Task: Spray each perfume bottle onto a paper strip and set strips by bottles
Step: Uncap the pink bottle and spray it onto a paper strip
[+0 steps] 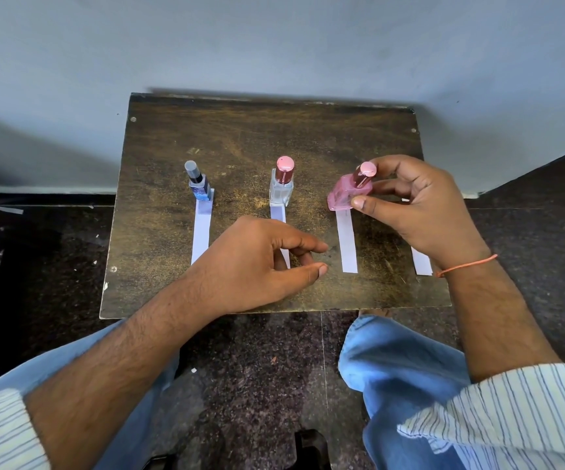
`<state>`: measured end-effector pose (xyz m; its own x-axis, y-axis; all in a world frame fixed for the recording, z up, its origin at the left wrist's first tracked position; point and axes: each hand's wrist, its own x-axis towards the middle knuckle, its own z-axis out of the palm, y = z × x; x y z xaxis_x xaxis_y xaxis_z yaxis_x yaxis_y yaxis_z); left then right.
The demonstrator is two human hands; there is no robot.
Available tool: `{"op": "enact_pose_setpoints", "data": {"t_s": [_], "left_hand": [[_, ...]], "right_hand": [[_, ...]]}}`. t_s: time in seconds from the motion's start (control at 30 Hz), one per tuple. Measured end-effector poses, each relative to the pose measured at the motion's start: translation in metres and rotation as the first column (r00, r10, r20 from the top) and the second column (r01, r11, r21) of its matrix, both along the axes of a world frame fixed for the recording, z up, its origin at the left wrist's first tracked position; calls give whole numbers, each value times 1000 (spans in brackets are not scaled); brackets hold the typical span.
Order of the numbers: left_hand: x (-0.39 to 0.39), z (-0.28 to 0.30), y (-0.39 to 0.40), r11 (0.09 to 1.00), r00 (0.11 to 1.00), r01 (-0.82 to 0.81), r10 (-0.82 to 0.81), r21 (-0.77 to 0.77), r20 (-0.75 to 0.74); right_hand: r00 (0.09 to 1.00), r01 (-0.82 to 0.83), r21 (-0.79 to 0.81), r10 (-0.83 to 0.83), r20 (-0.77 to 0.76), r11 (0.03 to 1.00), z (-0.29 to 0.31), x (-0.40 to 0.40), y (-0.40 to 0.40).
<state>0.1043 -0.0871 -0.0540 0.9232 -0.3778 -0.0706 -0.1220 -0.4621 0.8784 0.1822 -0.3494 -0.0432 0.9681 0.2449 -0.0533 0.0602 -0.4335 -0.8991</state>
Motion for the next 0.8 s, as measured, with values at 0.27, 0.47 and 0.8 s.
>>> {"op": "enact_pose_setpoints", "data": {"t_s": [0.27,0.47,0.8], "left_hand": [[1,0,0,1000,1000,3,-3,4,13],[0,1,0,1000,1000,1,-1,3,10],[-1,2,3,1000,1000,-8,8,-1,11]], "right_hand": [[1000,19,-19,-19,-5,1000,-2,0,-1],[1000,18,-7,-18,-5,1000,-1,-1,0],[974,208,-296,-169,151,932,4,3,-37]]}}
